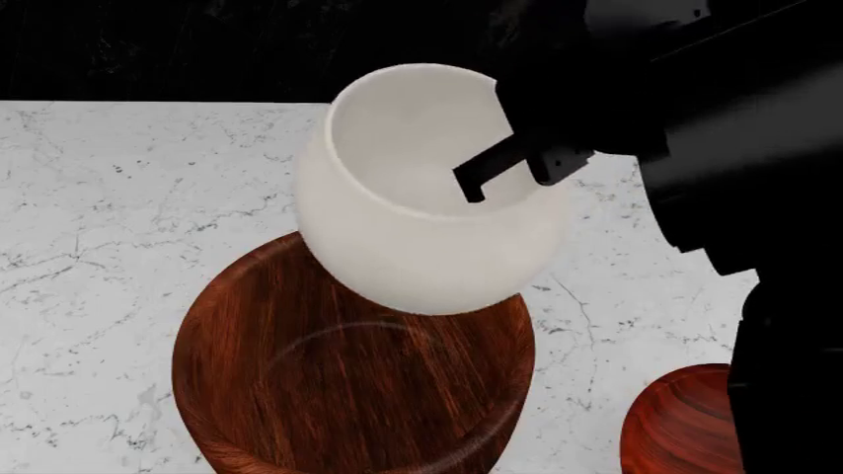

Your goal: Stack the bowls from largest to smallest.

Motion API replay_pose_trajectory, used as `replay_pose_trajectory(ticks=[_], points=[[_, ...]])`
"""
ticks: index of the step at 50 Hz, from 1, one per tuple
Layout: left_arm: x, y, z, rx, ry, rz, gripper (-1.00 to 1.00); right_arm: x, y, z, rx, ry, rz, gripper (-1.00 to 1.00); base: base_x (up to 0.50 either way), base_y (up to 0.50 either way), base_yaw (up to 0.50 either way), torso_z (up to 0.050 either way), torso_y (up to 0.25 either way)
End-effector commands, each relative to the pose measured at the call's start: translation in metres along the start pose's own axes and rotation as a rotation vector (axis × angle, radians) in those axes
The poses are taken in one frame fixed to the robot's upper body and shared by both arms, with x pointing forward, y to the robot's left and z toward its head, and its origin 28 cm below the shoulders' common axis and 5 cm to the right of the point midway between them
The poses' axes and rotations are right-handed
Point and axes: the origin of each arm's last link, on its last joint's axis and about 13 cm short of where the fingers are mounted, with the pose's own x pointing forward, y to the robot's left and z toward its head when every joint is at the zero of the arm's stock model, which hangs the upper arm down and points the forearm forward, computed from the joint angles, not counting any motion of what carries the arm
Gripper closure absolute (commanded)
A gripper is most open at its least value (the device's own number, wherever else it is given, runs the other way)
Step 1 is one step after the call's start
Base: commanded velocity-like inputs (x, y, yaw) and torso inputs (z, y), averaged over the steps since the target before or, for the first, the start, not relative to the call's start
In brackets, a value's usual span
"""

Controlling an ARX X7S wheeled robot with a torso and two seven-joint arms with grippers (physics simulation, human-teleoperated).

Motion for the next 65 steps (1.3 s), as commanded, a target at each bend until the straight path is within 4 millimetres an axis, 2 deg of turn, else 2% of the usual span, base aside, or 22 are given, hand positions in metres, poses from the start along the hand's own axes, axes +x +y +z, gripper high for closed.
replay_pose_trajectory(ticks=[1,15,37,65], points=[[-0.001,0.000,-0.001,-0.012,-0.001,-0.012,-1.00,0.004,0.014,-0.005,-0.033,-0.014,0.090,1.00,0.00,0.00,0.00,0.000,0.000],[-0.002,0.001,0.000,-0.012,-0.004,-0.009,-1.00,0.012,0.024,-0.006,-0.056,0.001,0.144,1.00,0.00,0.00,0.00,0.000,0.000],[-0.004,0.003,-0.001,-0.009,0.000,-0.007,-1.00,0.035,0.034,-0.009,-0.067,0.017,0.218,1.00,0.00,0.00,0.00,0.000,0.000],[-0.003,0.004,0.000,-0.005,-0.004,0.002,-1.00,0.048,0.039,-0.028,-0.066,0.079,0.239,1.00,0.00,0.00,0.00,0.000,0.000]])
